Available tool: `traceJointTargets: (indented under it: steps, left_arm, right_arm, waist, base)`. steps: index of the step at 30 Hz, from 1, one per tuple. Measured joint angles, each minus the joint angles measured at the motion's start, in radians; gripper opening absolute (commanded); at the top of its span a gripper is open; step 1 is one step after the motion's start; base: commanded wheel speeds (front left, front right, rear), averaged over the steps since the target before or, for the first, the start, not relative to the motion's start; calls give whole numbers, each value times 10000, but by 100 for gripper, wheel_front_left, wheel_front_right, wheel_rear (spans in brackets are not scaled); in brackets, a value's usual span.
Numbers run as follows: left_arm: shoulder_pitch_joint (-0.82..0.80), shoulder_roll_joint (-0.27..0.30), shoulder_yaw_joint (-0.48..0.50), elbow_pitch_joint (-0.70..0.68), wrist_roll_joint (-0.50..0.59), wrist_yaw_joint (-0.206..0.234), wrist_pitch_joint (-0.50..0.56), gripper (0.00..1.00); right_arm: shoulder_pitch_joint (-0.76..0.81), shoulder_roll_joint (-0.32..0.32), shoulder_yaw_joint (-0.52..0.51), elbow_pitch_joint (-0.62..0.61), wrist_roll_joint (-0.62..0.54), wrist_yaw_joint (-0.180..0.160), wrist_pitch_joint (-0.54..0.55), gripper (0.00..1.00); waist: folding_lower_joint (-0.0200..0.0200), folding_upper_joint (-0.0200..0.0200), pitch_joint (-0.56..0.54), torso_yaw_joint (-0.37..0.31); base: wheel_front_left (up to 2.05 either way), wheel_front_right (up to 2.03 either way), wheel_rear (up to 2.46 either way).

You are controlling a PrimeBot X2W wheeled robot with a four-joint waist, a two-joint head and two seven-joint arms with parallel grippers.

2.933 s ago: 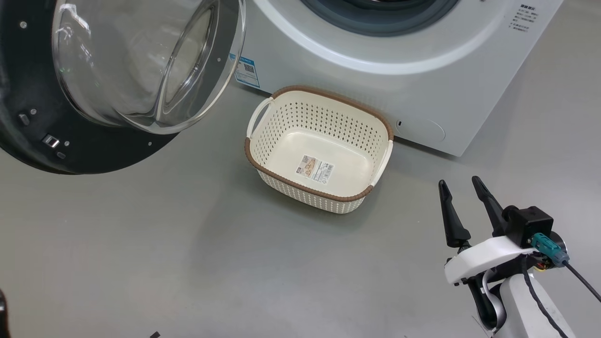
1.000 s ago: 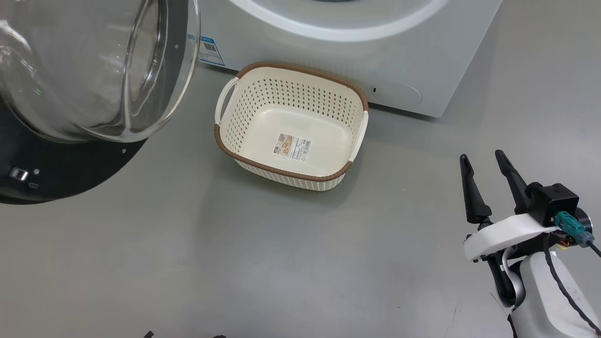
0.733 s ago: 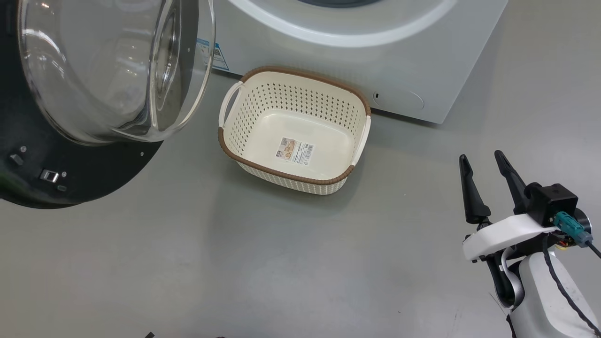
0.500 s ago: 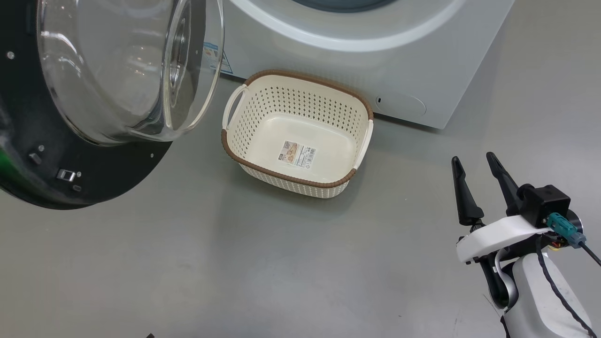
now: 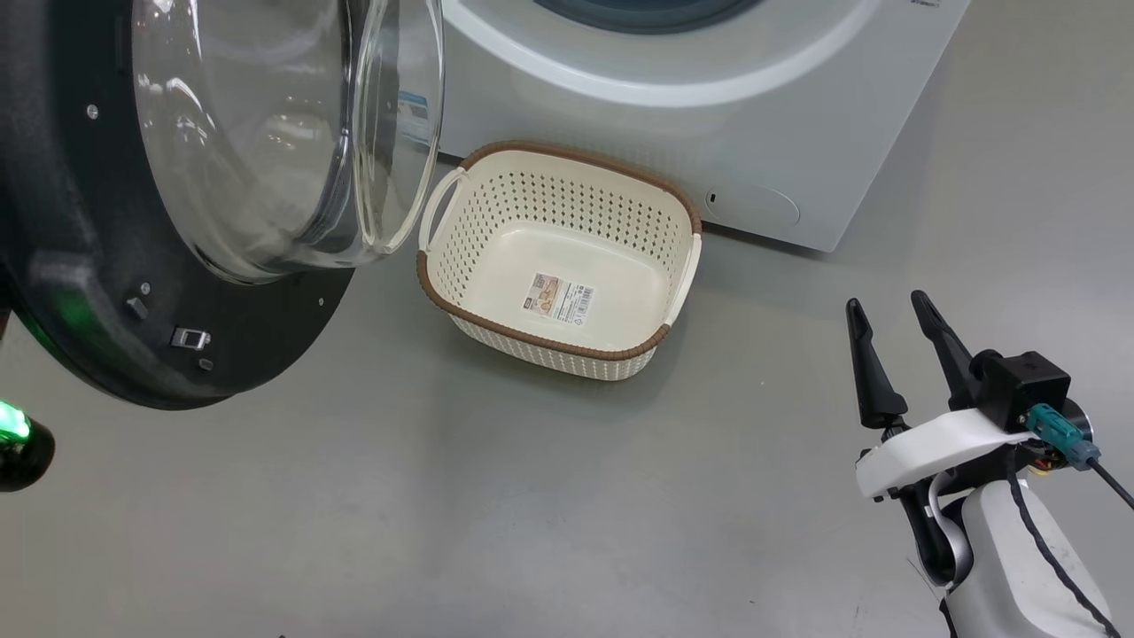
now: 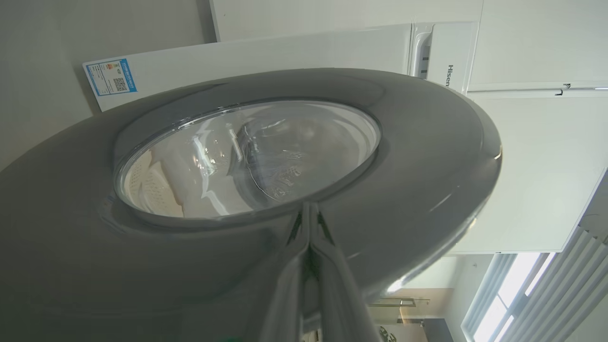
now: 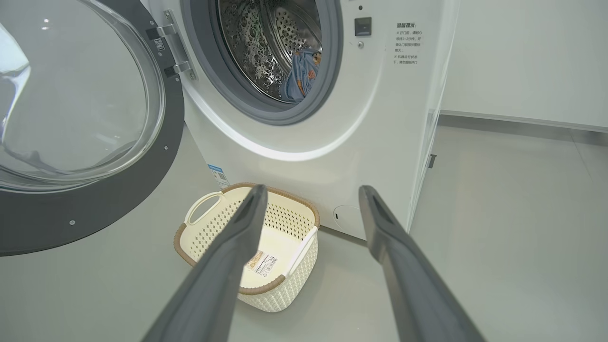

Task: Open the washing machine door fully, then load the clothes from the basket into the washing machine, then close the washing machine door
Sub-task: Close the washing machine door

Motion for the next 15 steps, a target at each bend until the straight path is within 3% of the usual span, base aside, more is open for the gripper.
traceJointTargets:
  steps: [10, 15]
  left_arm:
    - [453, -644, -297, -428, -577, -130, 922, 0]
    - [802, -686, -401, -719, -579, -163, 1181, 0]
  right_arm:
    - [38, 48, 138, 82, 38, 0, -2, 100]
    - [37, 146, 201, 102, 42, 0, 0, 100]
  waist:
    - [0, 0, -71, -241]
    - [0, 0, -116, -458]
  base:
    - [0, 0, 0]
    - [0, 0, 0]
